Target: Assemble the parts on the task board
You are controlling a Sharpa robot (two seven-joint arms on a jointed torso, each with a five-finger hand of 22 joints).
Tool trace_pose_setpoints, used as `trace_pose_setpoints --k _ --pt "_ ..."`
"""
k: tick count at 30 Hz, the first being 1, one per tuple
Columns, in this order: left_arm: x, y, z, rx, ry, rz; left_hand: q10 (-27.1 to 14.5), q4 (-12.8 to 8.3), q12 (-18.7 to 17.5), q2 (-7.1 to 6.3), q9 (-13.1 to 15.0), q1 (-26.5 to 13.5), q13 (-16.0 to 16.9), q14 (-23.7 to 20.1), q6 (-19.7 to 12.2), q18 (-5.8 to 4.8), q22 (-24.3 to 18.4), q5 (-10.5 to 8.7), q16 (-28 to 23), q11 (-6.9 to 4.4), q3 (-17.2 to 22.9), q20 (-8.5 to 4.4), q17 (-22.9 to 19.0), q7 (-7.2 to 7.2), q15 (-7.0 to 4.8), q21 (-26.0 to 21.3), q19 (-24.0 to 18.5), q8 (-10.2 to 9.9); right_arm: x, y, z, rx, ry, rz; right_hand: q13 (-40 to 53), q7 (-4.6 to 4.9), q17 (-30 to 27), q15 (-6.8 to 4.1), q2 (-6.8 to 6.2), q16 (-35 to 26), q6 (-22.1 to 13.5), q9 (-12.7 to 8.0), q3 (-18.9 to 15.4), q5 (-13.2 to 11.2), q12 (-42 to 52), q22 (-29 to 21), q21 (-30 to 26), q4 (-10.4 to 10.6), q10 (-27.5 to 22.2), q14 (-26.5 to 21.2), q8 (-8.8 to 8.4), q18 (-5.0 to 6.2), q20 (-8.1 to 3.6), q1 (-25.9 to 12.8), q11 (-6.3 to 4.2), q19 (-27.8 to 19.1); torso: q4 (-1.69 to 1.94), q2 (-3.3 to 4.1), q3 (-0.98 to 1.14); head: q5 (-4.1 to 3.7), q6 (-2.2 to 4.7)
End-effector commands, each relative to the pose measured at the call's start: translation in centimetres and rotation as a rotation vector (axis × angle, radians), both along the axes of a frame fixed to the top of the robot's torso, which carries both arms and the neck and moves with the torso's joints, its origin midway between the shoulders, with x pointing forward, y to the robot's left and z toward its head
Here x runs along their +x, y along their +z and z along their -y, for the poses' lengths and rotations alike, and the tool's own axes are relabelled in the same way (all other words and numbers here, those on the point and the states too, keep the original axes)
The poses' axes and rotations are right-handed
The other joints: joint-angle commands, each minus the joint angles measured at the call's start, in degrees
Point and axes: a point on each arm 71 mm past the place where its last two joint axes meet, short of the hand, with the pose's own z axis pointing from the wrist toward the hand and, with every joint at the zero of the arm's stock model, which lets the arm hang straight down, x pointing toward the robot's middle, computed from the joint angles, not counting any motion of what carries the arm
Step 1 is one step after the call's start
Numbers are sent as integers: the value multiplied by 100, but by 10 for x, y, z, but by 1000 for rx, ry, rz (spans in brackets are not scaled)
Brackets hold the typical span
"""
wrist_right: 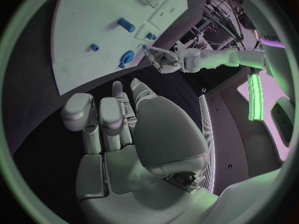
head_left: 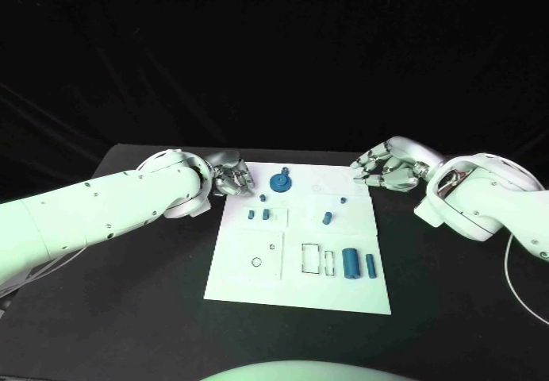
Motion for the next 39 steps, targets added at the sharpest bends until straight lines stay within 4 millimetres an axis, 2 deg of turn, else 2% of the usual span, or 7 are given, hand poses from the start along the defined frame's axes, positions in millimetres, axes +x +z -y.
trace_pose_setpoints --k 1,5,11,16,19,33,39 --pt "3 14 -7 -356 84 59 43 -15 64 71 -6 -3 20 -156 25 136 -185 -13 -212 -9 86 -8 -336 -5 -6 -345 -156 18 -2 -10 -4 -298 62 104 -329 -6 -50 19 -42 -68 140 10 134 -126 -269 -33 -49 -54 137 44 -5 103 26 122 -45 -22 7 -5 8 -76 42" --pt "3 21 -19 -654 203 65 -42 -10 135 76 -40 -118 37 -767 -13 368 -970 -18 -1087 17 221 9 -1572 22 18 -1776 -784 25 -3 -22 -10 -433 91 162 -893 -45 -230 41 -132 -278 283 3 458 -405 -662 -116 -122 -94 303 60 -55 110 39 187 -41 -12 9 9 -3 -181 81" --pt "-2 18 -24 -1047 354 -61 15 32 374 96 -37 -323 129 -945 4 452 -1334 -25 -1371 -21 151 8 -1974 -10 5 -2377 -991 88 -3 -32 -22 -535 122 209 -1481 -78 -391 36 -288 -467 403 -16 867 -555 -1011 -197 -194 -121 511 99 -135 118 42 93 -59 7 -5 5 -1 -294 115" --pt "-10 16 -18 -1155 362 -118 1 40 472 103 -35 -400 169 -990 9 471 -1457 -28 -1445 -33 81 3 -2103 -20 -3 -2563 -1025 121 -2 -37 -30 -566 133 219 -1643 -96 -432 25 -325 -514 421 -23 995 -576 -1111 -215 -211 -139 542 110 -139 120 29 45 -80 15 -12 10 -11 -341 132" --pt "-14 16 -13 -1182 351 -139 -17 42 512 112 -35 -429 186 -1011 4 469 -1485 -29 -1476 -35 51 1 -2158 -23 -3 -2597 -1020 133 -1 -40 -34 -578 134 222 -1706 -95 -440 24 -347 -525 414 -29 1044 -587 -1150 -212 -211 -150 546 115 -144 119 26 23 -77 22 2 5 -4 -377 133" --pt "-21 16 -5 -1207 315 -169 -72 3 590 119 -38 -435 217 -1079 -19 467 -1545 -27 -1569 -34 3 -1 -2312 -24 -3 -2671 -1017 154 5 -51 -53 -586 151 211 -1890 -61 -450 50 -361 -544 377 -50 1226 -660 -1236 -210 -216 -187 592 130 -145 114 42 -47 -34 43 5 16 4 -353 132" --pt "-22 17 -2 -1211 303 -174 -86 -8 610 121 -38 -437 224 -1102 -26 467 -1561 -27 -1601 -33 -9 -1 -2365 -22 -3 -2690 -1016 160 7 -54 -57 -592 159 195 -1968 -73 -444 29 -323 -541 496 -28 1376 -684 -1230 -189 -203 -245 744 141 -99 114 32 -56 -66 65 5 12 -4 -360 128"
